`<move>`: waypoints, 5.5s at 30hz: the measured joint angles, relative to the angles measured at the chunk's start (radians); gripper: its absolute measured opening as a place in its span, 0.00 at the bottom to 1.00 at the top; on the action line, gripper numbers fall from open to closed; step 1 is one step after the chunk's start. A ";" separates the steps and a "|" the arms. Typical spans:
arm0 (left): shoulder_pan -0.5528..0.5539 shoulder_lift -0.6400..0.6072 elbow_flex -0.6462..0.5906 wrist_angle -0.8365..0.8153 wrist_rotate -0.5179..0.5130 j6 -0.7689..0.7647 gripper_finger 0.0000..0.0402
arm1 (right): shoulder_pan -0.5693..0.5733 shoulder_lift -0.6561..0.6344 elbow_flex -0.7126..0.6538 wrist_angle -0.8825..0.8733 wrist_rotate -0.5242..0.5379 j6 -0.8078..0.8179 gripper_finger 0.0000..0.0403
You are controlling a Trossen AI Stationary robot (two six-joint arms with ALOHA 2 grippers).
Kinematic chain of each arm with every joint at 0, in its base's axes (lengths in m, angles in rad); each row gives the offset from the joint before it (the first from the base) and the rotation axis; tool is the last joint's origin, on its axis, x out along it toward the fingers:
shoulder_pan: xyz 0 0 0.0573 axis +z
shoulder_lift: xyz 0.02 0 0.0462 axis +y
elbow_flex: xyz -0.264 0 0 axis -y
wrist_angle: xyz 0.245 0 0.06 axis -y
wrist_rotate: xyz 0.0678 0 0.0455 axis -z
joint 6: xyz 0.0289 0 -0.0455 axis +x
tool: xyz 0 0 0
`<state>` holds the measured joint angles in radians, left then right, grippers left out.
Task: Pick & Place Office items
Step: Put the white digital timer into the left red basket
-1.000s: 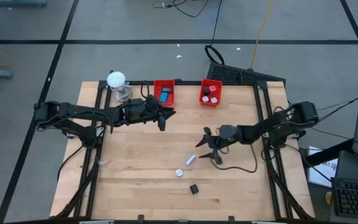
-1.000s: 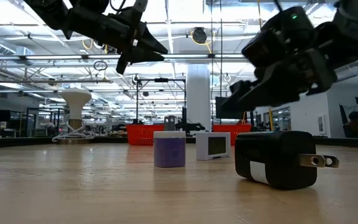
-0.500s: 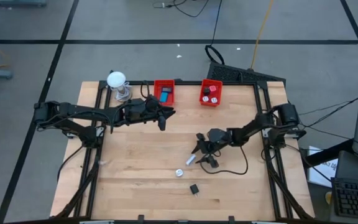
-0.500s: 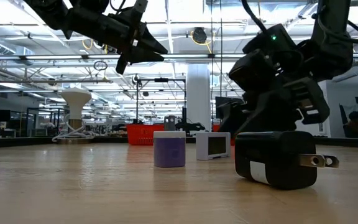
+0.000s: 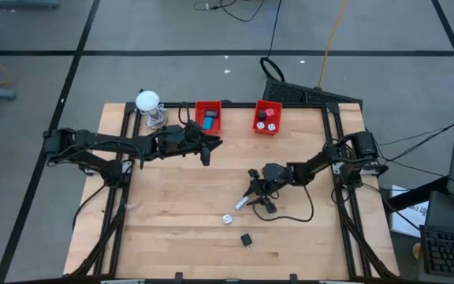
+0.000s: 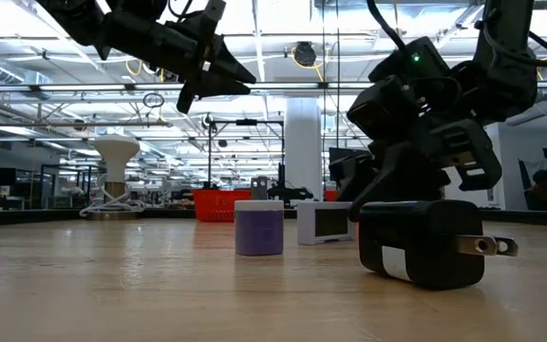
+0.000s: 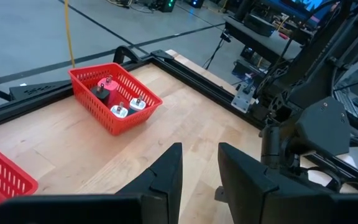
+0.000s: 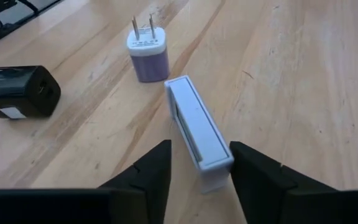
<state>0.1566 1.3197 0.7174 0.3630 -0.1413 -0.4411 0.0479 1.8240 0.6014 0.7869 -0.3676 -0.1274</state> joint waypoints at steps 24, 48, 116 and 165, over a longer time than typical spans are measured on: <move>-0.001 0.000 0.000 0.000 0.003 0.021 0.25 | -0.013 -0.092 -0.002 -0.115 0.007 -0.076 0.18; -0.211 0.235 0.001 0.228 -0.164 0.351 0.71 | -0.182 -0.513 -0.105 -0.192 0.342 0.086 0.14; -0.204 0.478 0.127 0.437 -0.174 0.459 0.18 | -0.131 -0.513 -0.104 -0.140 0.336 0.120 0.21; 0.062 0.091 -0.315 0.443 -0.384 0.286 0.14 | -0.134 -1.080 -0.451 -0.216 0.107 0.212 0.39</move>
<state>0.2191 1.4109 0.4026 0.8062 -0.5251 -0.1551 -0.0856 0.7441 0.1501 0.5704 -0.2604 0.0842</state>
